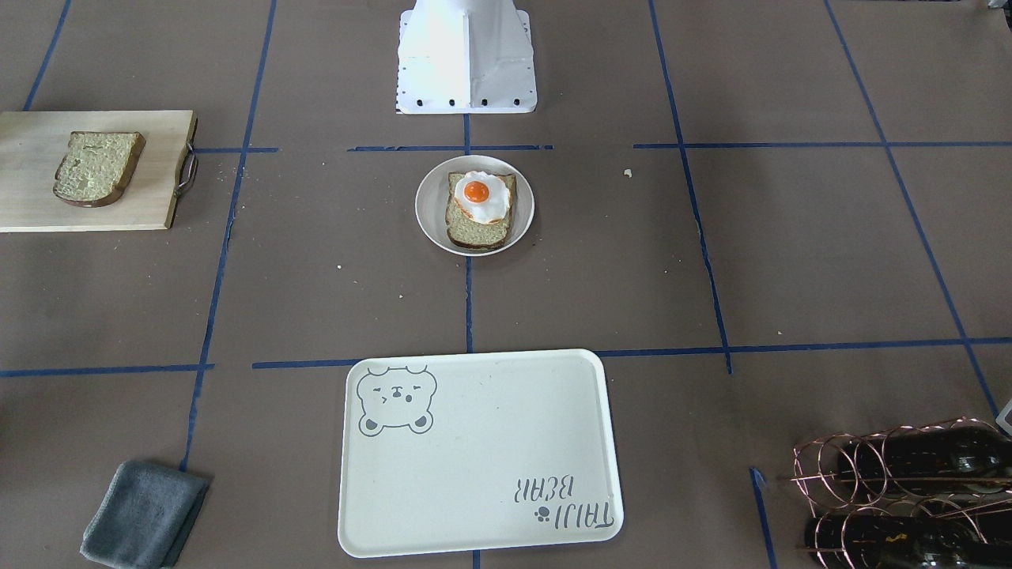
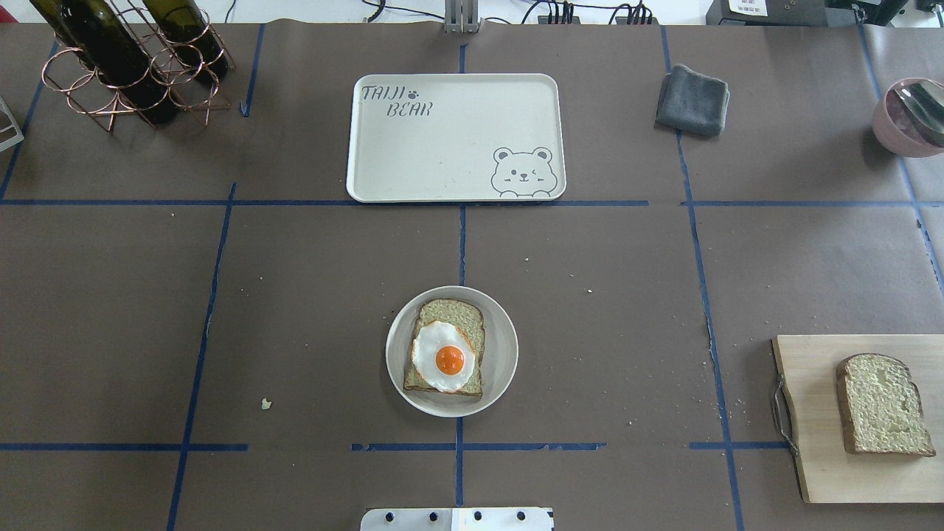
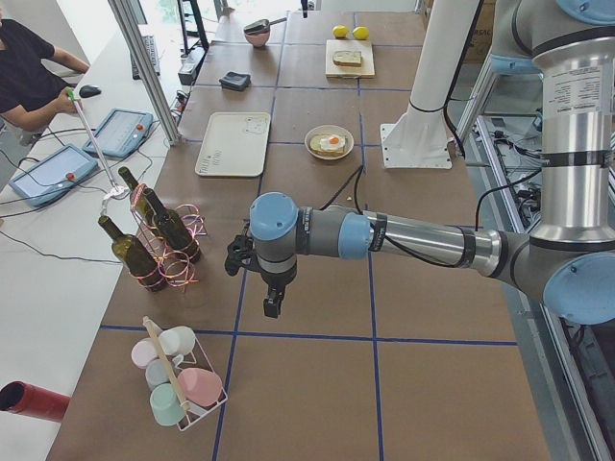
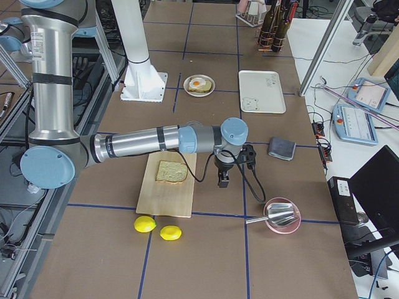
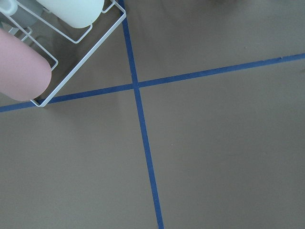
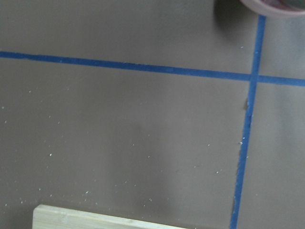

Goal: Make sandwich and place on tray

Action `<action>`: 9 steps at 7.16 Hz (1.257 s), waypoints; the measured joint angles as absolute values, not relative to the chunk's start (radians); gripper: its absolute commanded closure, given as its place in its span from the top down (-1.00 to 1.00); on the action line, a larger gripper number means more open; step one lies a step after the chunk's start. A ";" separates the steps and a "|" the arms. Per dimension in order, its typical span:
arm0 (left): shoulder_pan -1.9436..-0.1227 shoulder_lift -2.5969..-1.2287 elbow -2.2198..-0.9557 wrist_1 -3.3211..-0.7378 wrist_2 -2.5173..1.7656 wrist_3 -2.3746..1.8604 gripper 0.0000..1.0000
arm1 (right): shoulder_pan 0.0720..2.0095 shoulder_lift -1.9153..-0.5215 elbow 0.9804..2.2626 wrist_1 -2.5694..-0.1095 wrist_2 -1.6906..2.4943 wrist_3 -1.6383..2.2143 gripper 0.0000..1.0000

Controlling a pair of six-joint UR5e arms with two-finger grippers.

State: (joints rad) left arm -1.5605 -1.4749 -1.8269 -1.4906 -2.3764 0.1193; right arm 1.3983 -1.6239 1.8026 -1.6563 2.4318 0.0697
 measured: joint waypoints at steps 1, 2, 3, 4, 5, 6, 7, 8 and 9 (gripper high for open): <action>-1.554 -1.476 -1.826 -1.509 -2.389 0.120 1.00 | 1.340 -1.678 1.833 -1.581 2.443 0.108 1.00; -1.541 -1.476 -1.825 -1.539 -2.415 0.118 1.00 | 1.276 -1.761 1.861 -1.441 2.443 0.216 1.00; -1.528 -1.476 -1.823 -1.564 -2.436 0.114 1.00 | 1.194 -1.841 1.871 -1.241 2.424 0.422 0.90; -1.521 -1.477 -1.822 -1.582 -2.442 0.111 1.00 | 1.115 -1.901 1.869 -1.048 2.390 0.633 0.84; -1.518 -1.478 -1.820 -1.596 -2.442 0.110 1.00 | 1.052 -1.949 1.865 -0.894 2.351 0.796 0.84; -1.514 -1.478 -1.818 -1.604 -2.442 0.109 1.00 | 0.999 -1.987 1.858 -0.797 2.303 0.885 0.84; -1.513 -1.478 -1.818 -1.610 -2.443 0.109 1.00 | 0.962 -2.007 1.838 -0.750 2.277 0.939 0.77; -1.513 -1.479 -1.820 -1.615 -2.444 0.104 1.00 | 0.936 -2.014 1.802 -0.698 2.269 0.994 0.72; -1.511 -1.479 -1.822 -1.632 -2.444 0.083 1.00 | 0.915 -2.016 1.757 -0.617 2.269 1.049 0.43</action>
